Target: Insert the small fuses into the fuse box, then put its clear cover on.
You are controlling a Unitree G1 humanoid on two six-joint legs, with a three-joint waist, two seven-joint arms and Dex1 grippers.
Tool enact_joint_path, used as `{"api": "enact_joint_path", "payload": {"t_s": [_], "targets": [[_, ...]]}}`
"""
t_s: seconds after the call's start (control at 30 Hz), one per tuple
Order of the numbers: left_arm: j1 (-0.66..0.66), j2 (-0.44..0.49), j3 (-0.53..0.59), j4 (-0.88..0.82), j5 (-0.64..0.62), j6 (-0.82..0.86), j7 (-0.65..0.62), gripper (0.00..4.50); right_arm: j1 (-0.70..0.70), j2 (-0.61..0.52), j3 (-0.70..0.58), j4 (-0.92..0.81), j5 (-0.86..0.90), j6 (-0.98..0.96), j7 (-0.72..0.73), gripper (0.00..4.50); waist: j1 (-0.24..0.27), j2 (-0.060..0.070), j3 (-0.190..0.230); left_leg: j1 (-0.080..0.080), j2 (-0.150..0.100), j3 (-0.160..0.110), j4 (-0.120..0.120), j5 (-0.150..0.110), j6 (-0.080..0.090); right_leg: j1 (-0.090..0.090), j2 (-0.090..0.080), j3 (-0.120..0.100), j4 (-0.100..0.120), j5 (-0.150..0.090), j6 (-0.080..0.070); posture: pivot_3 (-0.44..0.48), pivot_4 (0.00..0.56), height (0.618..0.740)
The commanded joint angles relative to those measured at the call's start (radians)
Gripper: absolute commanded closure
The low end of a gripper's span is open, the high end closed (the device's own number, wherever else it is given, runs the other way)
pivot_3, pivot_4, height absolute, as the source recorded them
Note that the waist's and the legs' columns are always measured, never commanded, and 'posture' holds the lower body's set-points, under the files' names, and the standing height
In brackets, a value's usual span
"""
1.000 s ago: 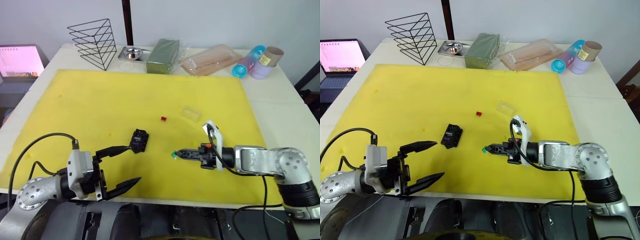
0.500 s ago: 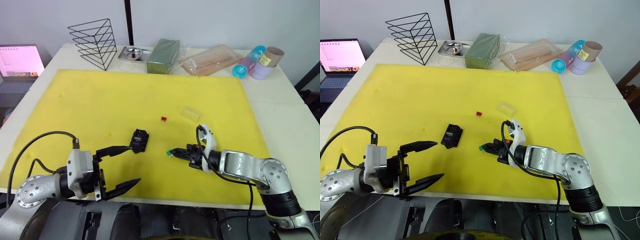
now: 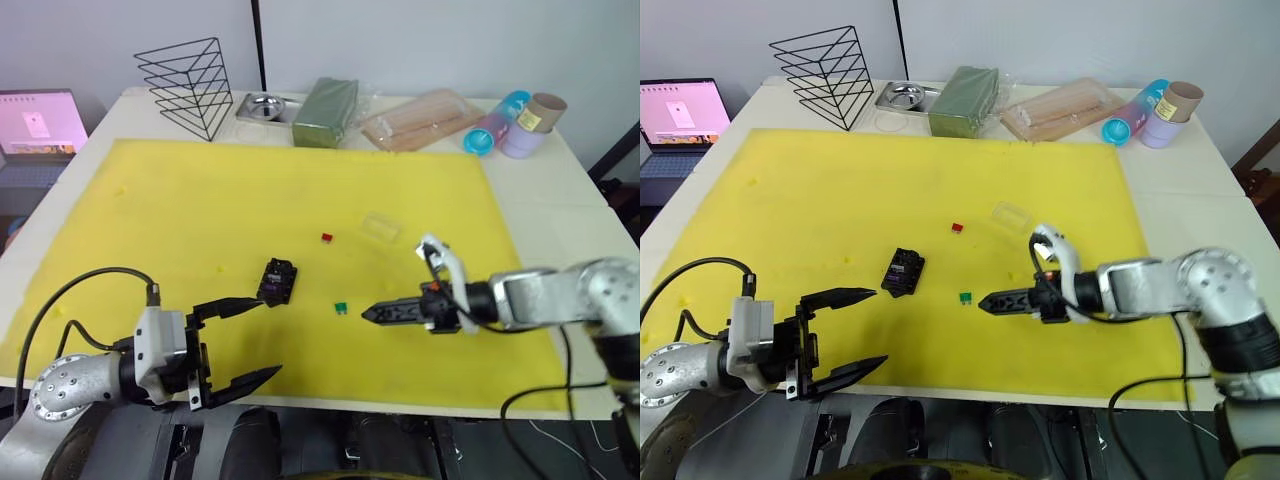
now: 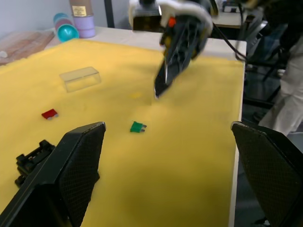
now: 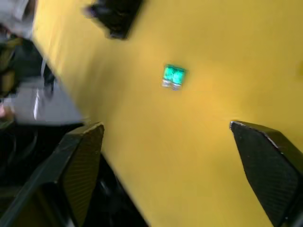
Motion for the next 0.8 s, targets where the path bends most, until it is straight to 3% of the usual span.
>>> {"api": "enact_joint_path", "payload": {"t_s": [0.03, 0.1, 0.23, 0.4, 0.5, 0.8], "targets": [[-0.003, -0.002, -0.002, -0.01, 0.004, -0.024, -0.008, 0.0, -0.117, 0.024, 0.058, 0.066, -0.219, 0.089, 0.314, 0.06, 0.001, 0.0, 0.0, 0.0, 0.0, 0.0, 0.0, 0.0, 0.0, 0.0, 0.0, 0.0, 0.0, 0.0, 0.0, 0.0, 0.15, 0.74], [0.0, -0.004, -0.011, -0.012, 0.017, -0.035, -0.014, 0.0, -0.185, 0.055, 0.126, 0.115, -0.356, 0.081, 0.457, 0.24, 0.003, 0.0, 0.0, 0.0, 0.001, 0.0, 0.0, 0.0, 0.0, 0.0, 0.001, 0.0, 0.0, 0.0, 0.0, 0.0, 0.15, 0.74], [0.003, -0.012, -0.017, -0.008, 0.028, -0.044, -0.008, 0.0, -0.261, 0.106, 0.252, 0.178, -0.601, 0.008, 0.674, 1.28, 0.004, 0.0, 0.0, -0.001, 0.0, 0.0, 0.0, 0.0, 0.0, -0.001, 0.0, 0.0, 0.0, 0.0, 0.0, 0.0, 0.15, 0.74], [0.008, -0.01, -0.014, -0.003, 0.034, -0.053, -0.01, 0.0, -0.299, 0.153, 0.301, 0.23, -0.765, -0.033, 0.834, 1.28, 0.004, 0.0, 0.0, -0.002, 0.0, 0.001, 0.0, 0.0, 0.0, -0.002, 0.0, 0.0, 0.0, 0.0, 0.0, 0.0, 0.15, 0.74], [0.013, -0.017, -0.02, -0.002, 0.043, -0.059, -0.003, 0.0, -0.3, 0.181, 0.314, 0.262, -0.846, -0.054, 0.884, 1.78, 0.003, 0.001, 0.0, -0.002, 0.0, 0.001, 0.0, 0.0, 0.0, -0.002, 0.0, 0.0, 0.0, 0.0, 0.0, 0.0, 0.15, 0.74], [0.011, -0.013, -0.023, -0.007, 0.038, -0.054, -0.003, 0.0, -0.305, 0.247, 0.312, 0.328, -0.989, -0.043, 0.974, 1.78, 0.003, 0.001, 0.0, -0.002, 0.0, 0.002, 0.0, 0.0, 0.0, -0.003, 0.0, 0.0, 0.001, 0.0, 0.0, 0.0, 0.15, 0.74]]}}
